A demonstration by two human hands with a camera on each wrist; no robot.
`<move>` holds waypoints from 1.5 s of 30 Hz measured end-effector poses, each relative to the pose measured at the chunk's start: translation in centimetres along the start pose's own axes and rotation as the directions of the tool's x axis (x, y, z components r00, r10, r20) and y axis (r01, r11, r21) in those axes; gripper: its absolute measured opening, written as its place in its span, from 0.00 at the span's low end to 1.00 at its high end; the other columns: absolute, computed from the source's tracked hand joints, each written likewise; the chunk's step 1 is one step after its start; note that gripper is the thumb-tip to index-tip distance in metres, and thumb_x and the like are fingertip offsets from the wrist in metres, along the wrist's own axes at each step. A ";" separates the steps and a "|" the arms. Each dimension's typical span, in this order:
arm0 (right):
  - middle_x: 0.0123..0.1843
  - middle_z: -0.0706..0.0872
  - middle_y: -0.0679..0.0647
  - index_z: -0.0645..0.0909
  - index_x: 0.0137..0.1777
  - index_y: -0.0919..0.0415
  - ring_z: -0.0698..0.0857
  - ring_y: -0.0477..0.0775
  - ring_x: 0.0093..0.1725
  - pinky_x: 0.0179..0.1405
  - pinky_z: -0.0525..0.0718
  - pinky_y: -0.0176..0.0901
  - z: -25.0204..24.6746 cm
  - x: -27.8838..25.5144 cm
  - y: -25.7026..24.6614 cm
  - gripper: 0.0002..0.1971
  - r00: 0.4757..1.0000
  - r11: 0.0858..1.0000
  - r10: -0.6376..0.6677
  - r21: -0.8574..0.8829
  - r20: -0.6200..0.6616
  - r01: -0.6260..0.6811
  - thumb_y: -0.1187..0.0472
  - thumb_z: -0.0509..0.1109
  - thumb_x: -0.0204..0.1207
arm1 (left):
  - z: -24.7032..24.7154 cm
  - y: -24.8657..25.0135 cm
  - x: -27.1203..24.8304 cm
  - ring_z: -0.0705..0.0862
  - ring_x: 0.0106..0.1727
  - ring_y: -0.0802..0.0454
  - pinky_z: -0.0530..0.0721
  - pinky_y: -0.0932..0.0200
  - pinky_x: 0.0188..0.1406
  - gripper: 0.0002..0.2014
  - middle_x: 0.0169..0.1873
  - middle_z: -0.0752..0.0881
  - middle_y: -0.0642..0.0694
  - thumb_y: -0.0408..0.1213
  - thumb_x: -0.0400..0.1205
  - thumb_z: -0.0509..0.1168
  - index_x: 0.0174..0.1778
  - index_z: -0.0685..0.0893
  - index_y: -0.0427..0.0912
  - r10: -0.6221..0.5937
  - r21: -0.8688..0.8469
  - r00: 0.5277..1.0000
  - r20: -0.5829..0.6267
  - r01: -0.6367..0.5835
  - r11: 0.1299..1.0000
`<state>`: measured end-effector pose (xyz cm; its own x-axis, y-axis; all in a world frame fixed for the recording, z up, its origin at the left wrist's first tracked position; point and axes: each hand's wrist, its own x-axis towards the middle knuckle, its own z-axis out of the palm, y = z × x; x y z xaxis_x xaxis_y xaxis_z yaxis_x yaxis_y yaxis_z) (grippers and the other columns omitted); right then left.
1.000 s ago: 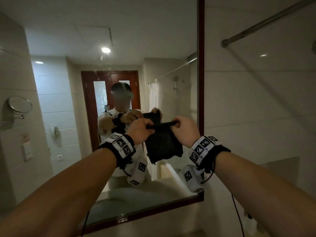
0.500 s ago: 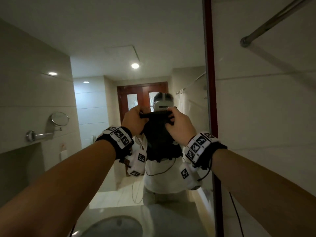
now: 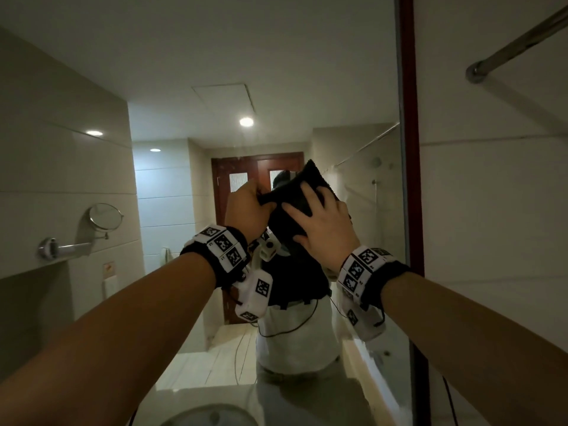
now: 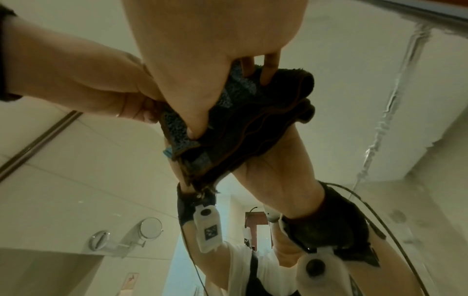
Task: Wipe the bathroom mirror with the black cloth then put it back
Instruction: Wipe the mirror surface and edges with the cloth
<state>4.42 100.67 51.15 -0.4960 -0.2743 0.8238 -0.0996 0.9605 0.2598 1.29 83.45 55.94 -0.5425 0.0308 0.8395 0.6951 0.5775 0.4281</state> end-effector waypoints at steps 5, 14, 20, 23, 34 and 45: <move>0.85 0.60 0.61 0.67 0.81 0.47 0.64 0.70 0.79 0.66 0.72 0.68 1.0 0.4 -0.5 0.38 0.999 0.992 -0.009 -0.128 -0.042 0.003 0.43 0.75 0.71 | -0.2 -0.9 0.2 0.80 0.40 0.58 0.78 0.76 0.38 0.06 0.41 0.83 0.52 0.32 0.78 0.70 0.50 0.84 0.39 0.088 0.017 0.996 -0.015 -0.088 0.996; 0.89 0.47 0.61 0.49 0.87 0.41 0.48 0.72 0.86 0.78 0.53 0.79 2.1 -0.3 -1.5 0.38 1.000 0.990 0.025 -0.141 0.005 -0.024 0.45 0.64 0.81 | -1.6 -3.3 -0.6 0.66 0.74 0.39 0.71 0.31 0.62 0.17 0.72 0.72 0.47 0.45 0.74 0.70 0.59 0.83 0.57 0.259 0.483 0.961 -0.094 -0.183 0.856; 0.88 0.44 0.62 0.43 0.86 0.38 0.47 0.73 0.85 0.75 0.59 0.78 2.3 -2.8 -1.9 0.39 0.990 0.987 0.067 -0.156 0.128 -0.047 0.38 0.60 0.82 | -2.1 -3.3 -0.4 0.58 0.81 0.33 0.69 0.21 0.64 0.37 0.81 0.61 0.43 0.55 0.68 0.73 0.74 0.69 0.63 0.189 0.578 0.980 0.057 -0.187 0.794; 0.88 0.40 0.62 0.40 0.87 0.40 0.42 0.73 0.85 0.78 0.47 0.79 2.5 -3.7 -2.2 0.40 0.984 0.987 0.067 -0.158 0.163 -0.041 0.38 0.60 0.82 | -2.6 -3.5 -0.1 0.55 0.82 0.32 0.69 0.20 0.64 0.40 0.83 0.57 0.42 0.55 0.69 0.73 0.78 0.65 0.62 0.176 0.616 0.977 0.117 -0.211 0.759; 0.84 0.24 0.65 0.28 0.85 0.43 0.29 0.79 0.82 0.78 0.32 0.77 3.2 -3.2 -3.8 0.43 0.964 0.984 0.102 -0.168 0.245 -0.061 0.37 0.56 0.84 | -2.6 -3.7 -0.3 0.54 0.83 0.36 0.71 0.22 0.65 0.46 0.84 0.56 0.44 0.50 0.68 0.77 0.81 0.62 0.55 0.167 0.653 0.979 0.115 -0.201 0.730; 0.87 0.29 0.61 0.34 0.86 0.38 0.33 0.75 0.84 0.82 0.41 0.76 -2.2 8.1 -0.4 0.41 0.974 0.977 0.205 -0.077 0.092 -0.198 0.37 0.58 0.83 | -2.5 -3.9 0.2 0.56 0.81 0.37 0.75 0.24 0.61 0.43 0.82 0.58 0.45 0.50 0.66 0.76 0.77 0.64 0.55 0.177 0.683 0.978 0.114 -0.206 0.700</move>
<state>2.29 97.91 58.83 -0.5835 -0.0658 0.8094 0.0673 0.9894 0.1290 -0.41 79.16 55.28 -0.4611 0.2251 0.8583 0.2766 0.9556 -0.1020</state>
